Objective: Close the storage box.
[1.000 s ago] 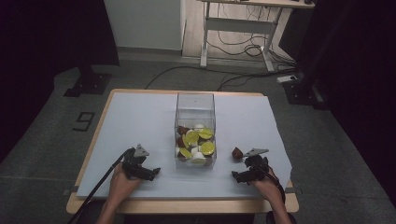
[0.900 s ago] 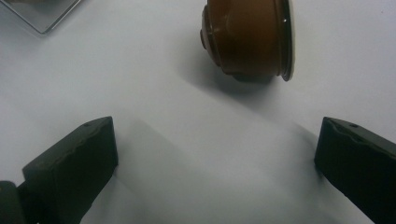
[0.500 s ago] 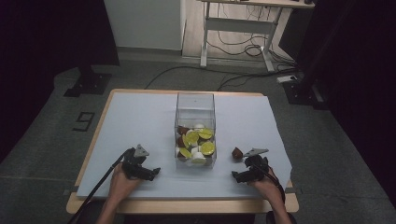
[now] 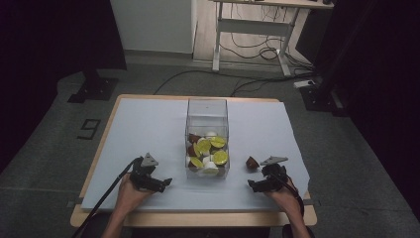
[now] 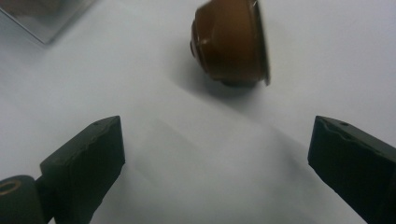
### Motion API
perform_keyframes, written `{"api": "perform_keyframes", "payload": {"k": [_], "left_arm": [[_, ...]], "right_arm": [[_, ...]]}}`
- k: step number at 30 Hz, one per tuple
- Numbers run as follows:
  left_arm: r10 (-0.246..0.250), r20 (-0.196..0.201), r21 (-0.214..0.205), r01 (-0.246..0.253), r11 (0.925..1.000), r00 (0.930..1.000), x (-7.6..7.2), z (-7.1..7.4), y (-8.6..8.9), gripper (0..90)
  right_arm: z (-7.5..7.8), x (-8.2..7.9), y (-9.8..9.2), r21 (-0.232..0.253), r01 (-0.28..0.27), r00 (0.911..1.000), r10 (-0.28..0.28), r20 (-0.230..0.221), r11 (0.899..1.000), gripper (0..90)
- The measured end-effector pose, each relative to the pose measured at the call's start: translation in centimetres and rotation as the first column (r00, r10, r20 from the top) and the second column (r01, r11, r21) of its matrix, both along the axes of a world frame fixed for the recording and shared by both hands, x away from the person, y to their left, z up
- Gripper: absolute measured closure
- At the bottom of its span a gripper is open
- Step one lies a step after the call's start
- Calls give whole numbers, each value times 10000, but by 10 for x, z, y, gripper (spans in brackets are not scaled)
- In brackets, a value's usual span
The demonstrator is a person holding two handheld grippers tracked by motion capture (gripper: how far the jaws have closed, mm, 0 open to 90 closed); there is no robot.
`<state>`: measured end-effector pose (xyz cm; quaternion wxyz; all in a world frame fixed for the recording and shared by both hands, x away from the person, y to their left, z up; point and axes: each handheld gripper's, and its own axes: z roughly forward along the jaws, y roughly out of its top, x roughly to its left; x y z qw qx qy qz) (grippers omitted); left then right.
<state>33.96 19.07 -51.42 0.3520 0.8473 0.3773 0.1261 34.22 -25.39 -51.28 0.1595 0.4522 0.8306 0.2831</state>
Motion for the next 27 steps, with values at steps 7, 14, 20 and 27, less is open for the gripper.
{"api": "perform_keyframes", "payload": {"k": [7, 14, 20, 27], "left_arm": [[-458, 413, -222, 468, 9987, 9981, -8, 13, -10, 8], [-853, 785, -347, 883, 9955, 9933, -13, 22, -18, 86], [-1162, 1155, -322, 1206, 9922, 9865, -15, 29, -27, 153], [-1374, 1406, -335, 1434, 9891, 9805, -14, 36, -38, 206]], "right_arm": [[16, -4, 0, 441, -10, 9979, -19, 655, 9990, 65], [27, -7, 2, 874, -359, 9954, 279, 911, 9955, 135], [32, -9, 12, 840, -718, 9923, 627, 1064, 9939, 167], [39, -11, 26, 906, -1417, 9832, 1295, 1285, 9858, 268]]}}
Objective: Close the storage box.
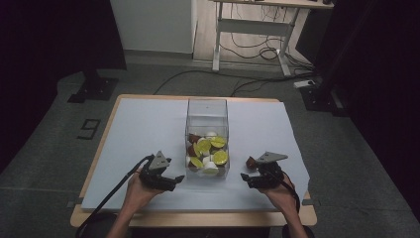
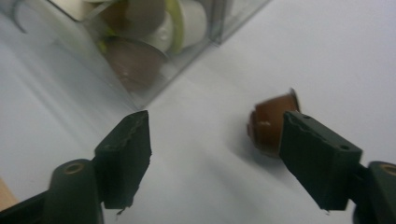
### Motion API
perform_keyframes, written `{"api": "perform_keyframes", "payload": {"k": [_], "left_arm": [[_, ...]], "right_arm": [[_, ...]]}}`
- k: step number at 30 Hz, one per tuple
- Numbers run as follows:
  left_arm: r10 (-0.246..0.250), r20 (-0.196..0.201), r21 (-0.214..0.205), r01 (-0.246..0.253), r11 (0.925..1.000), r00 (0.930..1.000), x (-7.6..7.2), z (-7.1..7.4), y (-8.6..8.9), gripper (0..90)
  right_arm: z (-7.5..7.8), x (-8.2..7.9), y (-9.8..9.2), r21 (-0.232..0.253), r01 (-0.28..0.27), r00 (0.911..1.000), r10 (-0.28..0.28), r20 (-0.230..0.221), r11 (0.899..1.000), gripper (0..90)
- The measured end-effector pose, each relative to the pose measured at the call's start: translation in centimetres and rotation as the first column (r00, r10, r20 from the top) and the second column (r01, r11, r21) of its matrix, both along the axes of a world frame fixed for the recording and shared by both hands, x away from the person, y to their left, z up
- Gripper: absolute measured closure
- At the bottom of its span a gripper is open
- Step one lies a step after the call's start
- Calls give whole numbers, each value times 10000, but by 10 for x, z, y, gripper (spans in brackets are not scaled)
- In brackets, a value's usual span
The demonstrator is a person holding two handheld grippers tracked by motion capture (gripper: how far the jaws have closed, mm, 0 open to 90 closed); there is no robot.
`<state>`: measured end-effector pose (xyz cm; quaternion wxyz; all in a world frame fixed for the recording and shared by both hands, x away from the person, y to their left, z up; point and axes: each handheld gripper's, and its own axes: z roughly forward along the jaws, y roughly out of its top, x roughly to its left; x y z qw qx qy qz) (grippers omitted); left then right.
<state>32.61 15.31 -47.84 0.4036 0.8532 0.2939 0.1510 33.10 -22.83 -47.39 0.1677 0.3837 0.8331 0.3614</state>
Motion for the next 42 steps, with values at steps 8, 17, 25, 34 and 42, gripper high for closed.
{"api": "perform_keyframes", "payload": {"k": [8, 17, 25, 34, 42], "left_arm": [[-174, 143, -91, 175, 9998, 9997, 0, 4, -8, 335], [-235, 175, -172, 238, 9996, 9996, 2, 5, -12, 460], [-411, 224, -129, 414, 9991, 9989, 1, 3, -17, 556], [-533, 209, -38, 533, 9986, 9984, 2, 2, -21, 607], [-537, 218, -136, 540, 9985, 9983, 5, 2, -22, 658]], "right_arm": [[3, 0, 15, 163, -536, 9985, 537, -79, 9984, 345], [5, 0, 29, 411, -1069, 9935, 1083, -342, 9934, 490], [9, 1, 40, 758, -1549, 9870, 1576, -304, 9850, 646], [12, 2, 45, 784, -1586, 9870, 1601, -137, 9842, 730], [11, 7, 48, 537, -1244, 9921, 1250, -63, 9908, 693]]}}
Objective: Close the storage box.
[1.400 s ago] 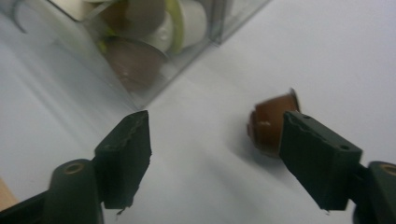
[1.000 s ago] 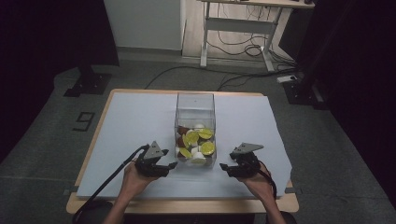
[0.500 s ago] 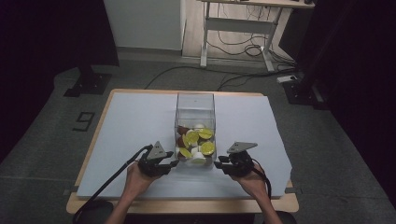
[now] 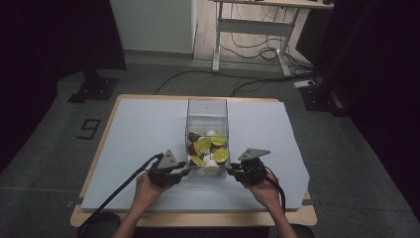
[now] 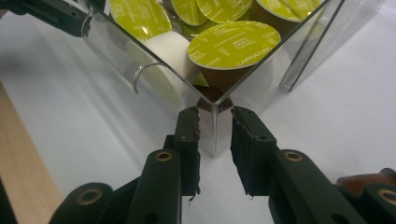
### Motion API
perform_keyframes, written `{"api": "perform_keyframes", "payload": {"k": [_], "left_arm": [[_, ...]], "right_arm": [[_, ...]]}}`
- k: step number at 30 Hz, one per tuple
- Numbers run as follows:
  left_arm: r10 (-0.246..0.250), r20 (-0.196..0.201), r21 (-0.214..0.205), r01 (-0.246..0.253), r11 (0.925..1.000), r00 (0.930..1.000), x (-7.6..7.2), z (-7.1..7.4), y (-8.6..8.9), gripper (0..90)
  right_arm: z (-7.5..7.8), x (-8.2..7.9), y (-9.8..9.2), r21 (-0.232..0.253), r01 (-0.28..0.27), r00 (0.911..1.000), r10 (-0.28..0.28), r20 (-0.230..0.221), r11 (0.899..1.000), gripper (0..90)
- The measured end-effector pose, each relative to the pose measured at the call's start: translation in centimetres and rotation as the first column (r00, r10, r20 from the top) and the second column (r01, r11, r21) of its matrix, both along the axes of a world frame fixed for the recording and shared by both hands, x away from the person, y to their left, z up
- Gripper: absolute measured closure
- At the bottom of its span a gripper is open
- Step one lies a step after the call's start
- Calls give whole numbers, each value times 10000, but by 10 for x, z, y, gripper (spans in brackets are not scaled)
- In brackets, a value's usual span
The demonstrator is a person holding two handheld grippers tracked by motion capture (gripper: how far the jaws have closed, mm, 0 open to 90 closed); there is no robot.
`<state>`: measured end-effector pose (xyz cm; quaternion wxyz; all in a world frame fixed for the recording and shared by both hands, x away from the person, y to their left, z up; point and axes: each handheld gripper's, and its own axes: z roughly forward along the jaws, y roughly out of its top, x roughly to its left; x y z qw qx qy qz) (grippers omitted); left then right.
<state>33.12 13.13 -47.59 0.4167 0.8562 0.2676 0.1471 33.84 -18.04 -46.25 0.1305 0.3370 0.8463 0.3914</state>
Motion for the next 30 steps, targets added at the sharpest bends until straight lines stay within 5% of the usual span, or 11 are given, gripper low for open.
{"api": "perform_keyframes", "payload": {"k": [10, 30], "left_arm": [[284, 140, -83, -283, 9996, 9995, 6, 3, 2, 668], [806, 227, -495, -794, 9956, 9965, 18, -1, 0, 642]], "right_arm": [[3, 0, 0, -139, 238, 9997, -237, 77, 9996, 684], [9, 5, 21, 444, -653, 9977, 662, -171, 9969, 786]]}}
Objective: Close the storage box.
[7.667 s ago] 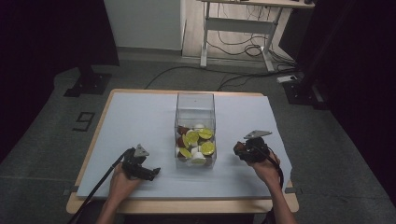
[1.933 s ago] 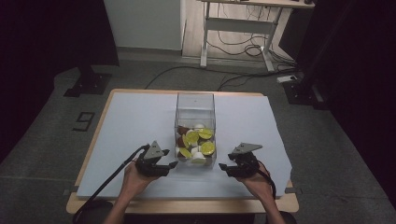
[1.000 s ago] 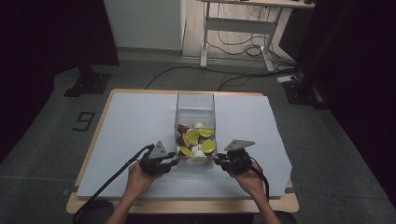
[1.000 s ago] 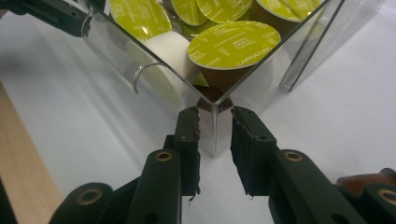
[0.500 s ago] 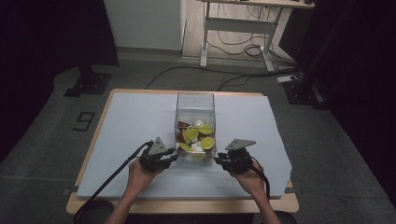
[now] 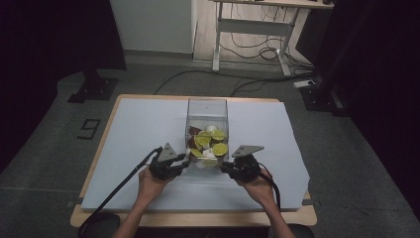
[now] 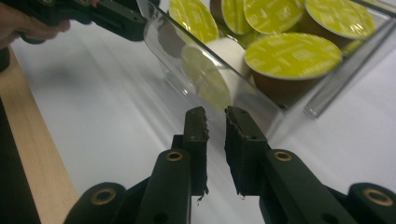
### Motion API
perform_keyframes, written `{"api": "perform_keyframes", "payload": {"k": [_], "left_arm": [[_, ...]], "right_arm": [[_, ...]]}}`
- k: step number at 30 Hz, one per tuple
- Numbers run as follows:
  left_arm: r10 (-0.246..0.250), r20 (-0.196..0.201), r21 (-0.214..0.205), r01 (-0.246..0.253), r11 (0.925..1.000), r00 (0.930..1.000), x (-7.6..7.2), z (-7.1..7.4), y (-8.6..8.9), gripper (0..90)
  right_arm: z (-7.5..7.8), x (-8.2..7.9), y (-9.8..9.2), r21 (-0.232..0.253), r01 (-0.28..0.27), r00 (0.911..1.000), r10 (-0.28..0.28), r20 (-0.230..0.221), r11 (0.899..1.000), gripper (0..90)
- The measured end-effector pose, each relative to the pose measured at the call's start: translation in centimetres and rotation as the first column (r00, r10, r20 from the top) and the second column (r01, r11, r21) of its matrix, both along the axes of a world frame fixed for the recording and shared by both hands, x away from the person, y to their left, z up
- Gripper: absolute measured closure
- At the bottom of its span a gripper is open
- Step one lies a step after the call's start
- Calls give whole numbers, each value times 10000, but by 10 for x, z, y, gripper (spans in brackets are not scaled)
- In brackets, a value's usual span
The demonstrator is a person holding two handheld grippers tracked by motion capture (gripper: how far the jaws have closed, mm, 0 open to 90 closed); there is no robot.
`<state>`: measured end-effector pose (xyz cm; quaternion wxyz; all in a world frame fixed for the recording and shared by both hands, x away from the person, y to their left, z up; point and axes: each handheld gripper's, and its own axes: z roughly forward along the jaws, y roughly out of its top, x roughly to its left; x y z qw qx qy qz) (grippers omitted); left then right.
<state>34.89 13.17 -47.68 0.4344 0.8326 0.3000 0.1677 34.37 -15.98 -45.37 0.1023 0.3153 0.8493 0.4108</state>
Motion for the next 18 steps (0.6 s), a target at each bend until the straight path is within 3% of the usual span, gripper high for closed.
{"api": "perform_keyframes", "payload": {"k": [8, 18], "left_arm": [[6, 15, 62, -6, 10000, 10000, 0, -1, 0, 624], [-51, 122, 195, 49, 9998, 9999, -1, -3, -1, 564]], "right_arm": [[1, 4, 14, 160, -179, 9998, 177, 70, 9997, 828], [2, 6, 18, -21, -123, 9996, 123, 269, 9999, 830]]}}
